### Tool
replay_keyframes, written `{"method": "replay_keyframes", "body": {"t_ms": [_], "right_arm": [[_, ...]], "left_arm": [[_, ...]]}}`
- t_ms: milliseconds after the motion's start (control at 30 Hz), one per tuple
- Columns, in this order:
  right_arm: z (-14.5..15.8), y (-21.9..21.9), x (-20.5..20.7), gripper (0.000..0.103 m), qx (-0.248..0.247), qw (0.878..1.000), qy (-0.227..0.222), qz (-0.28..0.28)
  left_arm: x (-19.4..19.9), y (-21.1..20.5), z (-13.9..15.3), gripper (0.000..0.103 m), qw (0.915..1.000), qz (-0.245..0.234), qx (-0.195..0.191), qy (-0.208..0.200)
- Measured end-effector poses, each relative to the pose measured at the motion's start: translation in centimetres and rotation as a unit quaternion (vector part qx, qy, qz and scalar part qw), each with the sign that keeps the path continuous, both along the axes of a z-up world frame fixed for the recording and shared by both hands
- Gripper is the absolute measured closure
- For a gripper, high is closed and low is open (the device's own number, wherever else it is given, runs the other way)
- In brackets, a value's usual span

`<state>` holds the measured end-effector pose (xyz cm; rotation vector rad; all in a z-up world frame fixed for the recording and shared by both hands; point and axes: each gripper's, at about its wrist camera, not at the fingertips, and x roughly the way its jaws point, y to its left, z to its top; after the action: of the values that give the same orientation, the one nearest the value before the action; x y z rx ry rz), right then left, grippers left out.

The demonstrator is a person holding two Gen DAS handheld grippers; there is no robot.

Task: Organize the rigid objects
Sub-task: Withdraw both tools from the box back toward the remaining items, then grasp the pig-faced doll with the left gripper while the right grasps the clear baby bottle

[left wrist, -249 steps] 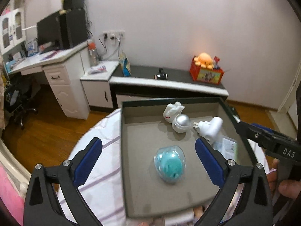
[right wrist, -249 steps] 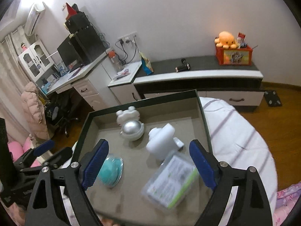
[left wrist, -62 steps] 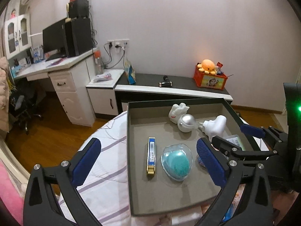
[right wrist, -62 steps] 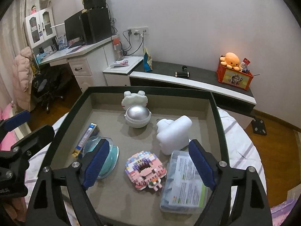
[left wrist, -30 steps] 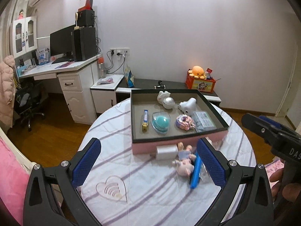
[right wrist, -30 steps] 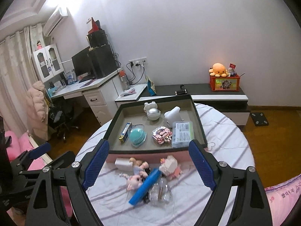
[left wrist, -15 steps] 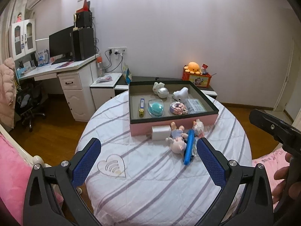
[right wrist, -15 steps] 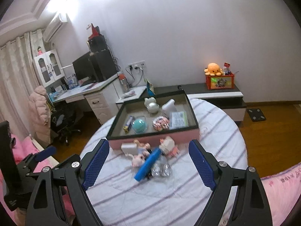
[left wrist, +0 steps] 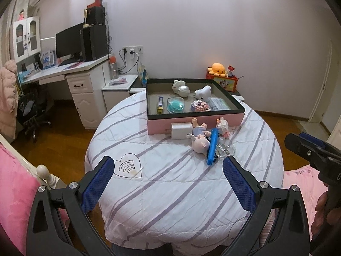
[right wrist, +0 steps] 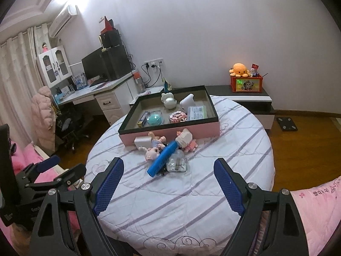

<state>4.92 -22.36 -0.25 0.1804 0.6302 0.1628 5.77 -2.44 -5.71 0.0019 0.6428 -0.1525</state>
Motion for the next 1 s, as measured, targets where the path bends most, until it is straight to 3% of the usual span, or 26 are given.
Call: {"method": "replay_keyframes", "body": {"t_ms": [667,1000], "right_arm": [[-1.5,0.3,1.1,0.015,-0.036,0.999,0.026,-0.027],[-4.5,0.5,4.5,0.015,-0.064,0.995,0.074,-0.013]], "left_arm": [[0.6,-0.5,-0.9,0.0,0.9999,-0.008,0.003,0.011],[3.2,-2.4,-3.4,0.0,0.9988,-0.024,0.006,0.041]]}}
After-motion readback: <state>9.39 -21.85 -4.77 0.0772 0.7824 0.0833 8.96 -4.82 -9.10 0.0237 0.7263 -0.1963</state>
